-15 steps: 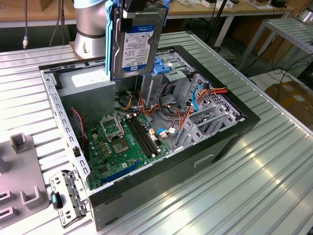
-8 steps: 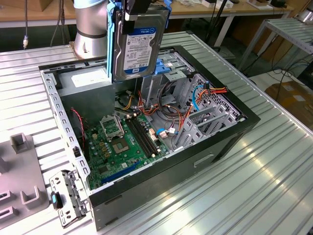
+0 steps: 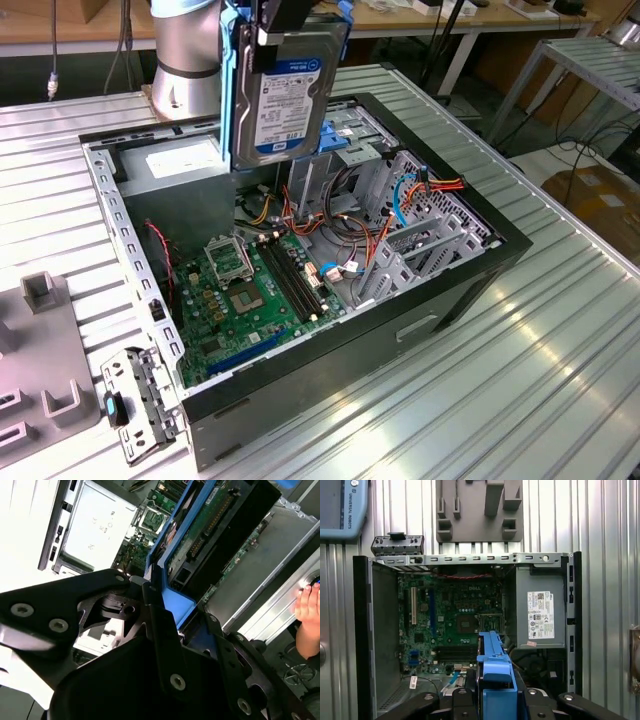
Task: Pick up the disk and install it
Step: 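Insert the disk into the insertion slot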
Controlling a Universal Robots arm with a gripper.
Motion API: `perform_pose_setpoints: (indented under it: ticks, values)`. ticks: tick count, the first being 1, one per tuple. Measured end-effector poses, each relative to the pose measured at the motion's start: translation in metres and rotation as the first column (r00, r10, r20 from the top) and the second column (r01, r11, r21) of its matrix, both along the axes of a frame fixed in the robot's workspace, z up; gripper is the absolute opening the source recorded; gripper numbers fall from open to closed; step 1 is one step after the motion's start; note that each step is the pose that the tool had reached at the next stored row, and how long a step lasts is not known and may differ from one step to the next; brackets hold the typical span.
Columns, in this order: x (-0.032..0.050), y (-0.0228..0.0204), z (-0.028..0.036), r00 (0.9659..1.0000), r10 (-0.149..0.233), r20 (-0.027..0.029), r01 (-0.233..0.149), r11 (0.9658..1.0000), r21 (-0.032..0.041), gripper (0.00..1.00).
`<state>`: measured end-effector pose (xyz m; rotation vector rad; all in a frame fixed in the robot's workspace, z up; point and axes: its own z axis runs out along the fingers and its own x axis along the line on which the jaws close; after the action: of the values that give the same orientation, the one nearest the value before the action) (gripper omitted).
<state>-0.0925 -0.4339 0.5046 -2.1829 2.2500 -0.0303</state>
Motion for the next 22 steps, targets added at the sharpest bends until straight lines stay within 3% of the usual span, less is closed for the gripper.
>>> perform_pose_setpoints:
  ticks: [6,9,11,13,14,17,22]
  values:
    - [0.0003,-0.006,0.0,1.0,0.0,-0.0001,0.0,1.0,-0.0001,0.37]
    - [0.0005,-0.0133,-0.0006,1.0,0.0,0.0003,0.0,1.0,-0.0001,0.37]
    - [0.0005,-0.0205,-0.0012,1.0,0.0,0.0007,0.0,1.0,0.0,0.37]
    - [0.0008,-0.0381,-0.0031,1.0,0.0,0.0007,0.0,1.0,-0.0001,0.37]
    - [0.001,-0.0446,-0.0039,1.0,0.0,0.0008,0.0,1.0,0.0,0.37]
    - [0.0038,-0.0584,-0.0056,1.0,0.0,0.0012,0.0,1.0,0.0001,0.37]
    - [0.02,-0.0591,-0.0075,0.9999,0.0,0.015,0.0,1.0,-0.0001,0.37]
